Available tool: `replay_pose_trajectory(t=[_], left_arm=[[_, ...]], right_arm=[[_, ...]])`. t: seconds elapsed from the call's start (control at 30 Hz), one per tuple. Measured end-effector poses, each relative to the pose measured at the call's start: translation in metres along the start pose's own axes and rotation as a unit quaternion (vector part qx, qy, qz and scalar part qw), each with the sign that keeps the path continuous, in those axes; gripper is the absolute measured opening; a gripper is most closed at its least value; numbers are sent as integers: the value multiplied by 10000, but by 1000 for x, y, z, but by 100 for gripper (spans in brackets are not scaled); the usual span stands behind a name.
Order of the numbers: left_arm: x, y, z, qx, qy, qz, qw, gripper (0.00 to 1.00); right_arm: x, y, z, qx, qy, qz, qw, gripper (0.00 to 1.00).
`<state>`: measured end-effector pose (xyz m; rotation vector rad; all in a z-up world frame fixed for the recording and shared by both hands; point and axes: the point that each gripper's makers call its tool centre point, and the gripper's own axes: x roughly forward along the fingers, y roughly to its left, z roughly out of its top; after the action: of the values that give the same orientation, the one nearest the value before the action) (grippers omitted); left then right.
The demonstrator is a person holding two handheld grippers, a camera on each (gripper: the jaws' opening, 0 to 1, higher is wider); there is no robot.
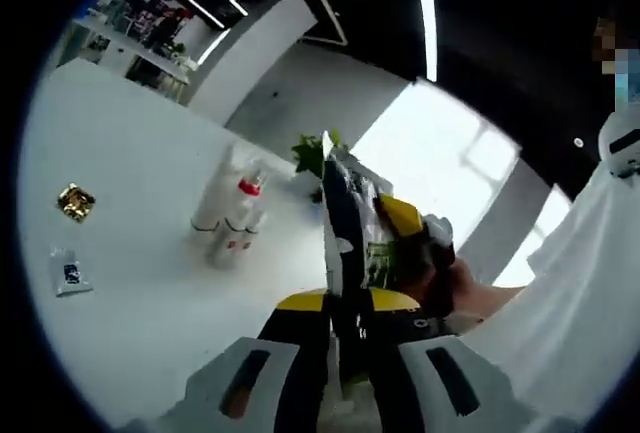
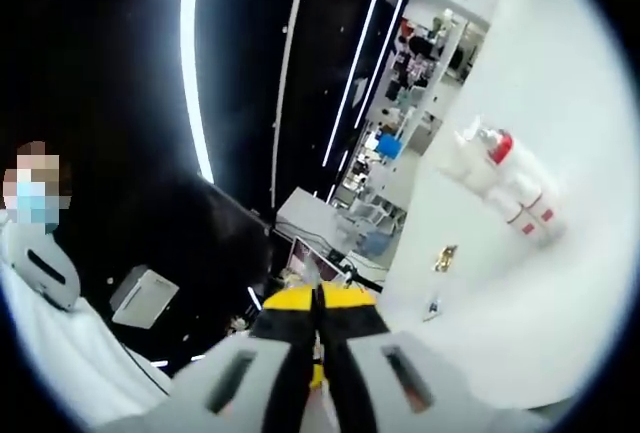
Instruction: Arrange the skincare products in the storage area until every visible bottle or jar stands upright without overlapping.
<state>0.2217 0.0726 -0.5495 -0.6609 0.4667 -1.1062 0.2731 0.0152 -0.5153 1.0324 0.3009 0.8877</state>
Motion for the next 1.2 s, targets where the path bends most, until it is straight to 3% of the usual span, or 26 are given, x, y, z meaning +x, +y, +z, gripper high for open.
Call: replay_pose_trajectory(t=[0.23,0.43,0.5,0.7,0.9,1.03,1.13,1.2], left_arm=[[-2,-9,7,-225,-201,-225,9993,0],[-6,-14,19,-449,-586,-346,9967,0],[-8,-14,26,-621,-846,-395,9937,0],[-12,-12,37,-918,-1237,-450,9870,0],[-15,-9,56,-1079,-1622,-492,9796,0],[-13,-6,61,-1099,-1665,-452,9789,0],[-13,2,63,-1227,-1757,-319,9762,0],[-12,4,64,-1321,-1804,-328,9741,0]], right_arm=[[4,-4,3,-38,-12,-71,10000,1],[5,-7,0,30,30,-119,9999,10],[5,-6,-5,151,46,-58,9999,12],[6,-5,-32,664,208,71,9976,16],[11,2,-56,912,339,197,9951,20],[13,8,-55,874,347,314,9951,15],[14,14,-43,1098,137,492,9926,2],[15,15,-43,1027,160,482,9934,2]])
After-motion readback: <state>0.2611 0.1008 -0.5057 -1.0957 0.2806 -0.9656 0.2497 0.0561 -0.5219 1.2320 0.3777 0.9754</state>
